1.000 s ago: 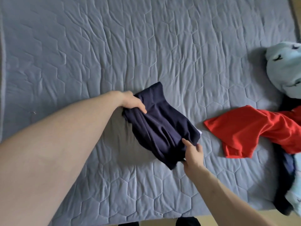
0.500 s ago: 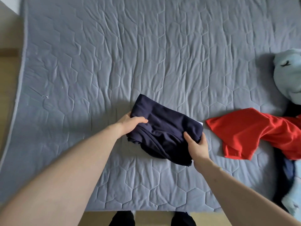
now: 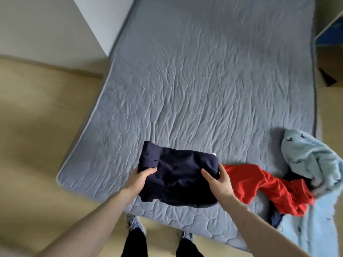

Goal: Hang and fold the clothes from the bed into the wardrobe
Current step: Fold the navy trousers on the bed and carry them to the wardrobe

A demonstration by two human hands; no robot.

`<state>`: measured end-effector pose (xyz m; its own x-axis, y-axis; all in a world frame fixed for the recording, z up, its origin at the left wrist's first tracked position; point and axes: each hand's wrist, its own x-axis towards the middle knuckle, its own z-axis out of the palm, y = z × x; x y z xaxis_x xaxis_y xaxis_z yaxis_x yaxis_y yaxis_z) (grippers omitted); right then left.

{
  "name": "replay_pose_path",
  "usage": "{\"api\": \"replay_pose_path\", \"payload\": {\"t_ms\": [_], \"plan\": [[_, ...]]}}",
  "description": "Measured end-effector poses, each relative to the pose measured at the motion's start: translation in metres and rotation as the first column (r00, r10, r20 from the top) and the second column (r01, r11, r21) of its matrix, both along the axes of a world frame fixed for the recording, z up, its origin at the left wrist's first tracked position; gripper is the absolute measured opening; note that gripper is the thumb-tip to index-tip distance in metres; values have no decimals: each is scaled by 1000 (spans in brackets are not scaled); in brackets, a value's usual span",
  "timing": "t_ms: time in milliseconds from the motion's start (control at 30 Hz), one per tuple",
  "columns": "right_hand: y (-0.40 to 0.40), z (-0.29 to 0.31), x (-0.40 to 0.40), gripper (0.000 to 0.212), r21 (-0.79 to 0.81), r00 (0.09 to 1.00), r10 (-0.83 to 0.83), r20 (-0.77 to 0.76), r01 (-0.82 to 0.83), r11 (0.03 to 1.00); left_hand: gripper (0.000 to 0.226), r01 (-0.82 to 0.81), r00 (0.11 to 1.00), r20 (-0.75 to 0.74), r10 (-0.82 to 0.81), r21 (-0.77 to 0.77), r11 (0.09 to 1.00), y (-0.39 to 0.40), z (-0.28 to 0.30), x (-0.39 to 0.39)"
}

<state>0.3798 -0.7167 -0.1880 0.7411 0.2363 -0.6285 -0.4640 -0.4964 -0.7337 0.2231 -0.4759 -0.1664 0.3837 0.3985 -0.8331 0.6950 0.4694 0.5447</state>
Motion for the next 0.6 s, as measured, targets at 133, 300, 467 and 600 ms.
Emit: {"api": "replay_pose_path", "payload": {"t_ms": [133,300,467,600], "plan": [[31,78,-16,38,19,992,127,-10,-127,992,51,-120,990,71,120,-7,993,13,81,-48],[102,161,-51,23,82,962,272,35,-274,958,43,-337,940,94,329,91,937,42,173,-106],[196,224,-103,38,128,899,431,82,-438,890,41,-528,845,202,495,168,832,94,245,-185],[280,264,-157,39,151,836,534,127,-548,823,36,-642,761,301,575,217,736,145,285,-255]]}}
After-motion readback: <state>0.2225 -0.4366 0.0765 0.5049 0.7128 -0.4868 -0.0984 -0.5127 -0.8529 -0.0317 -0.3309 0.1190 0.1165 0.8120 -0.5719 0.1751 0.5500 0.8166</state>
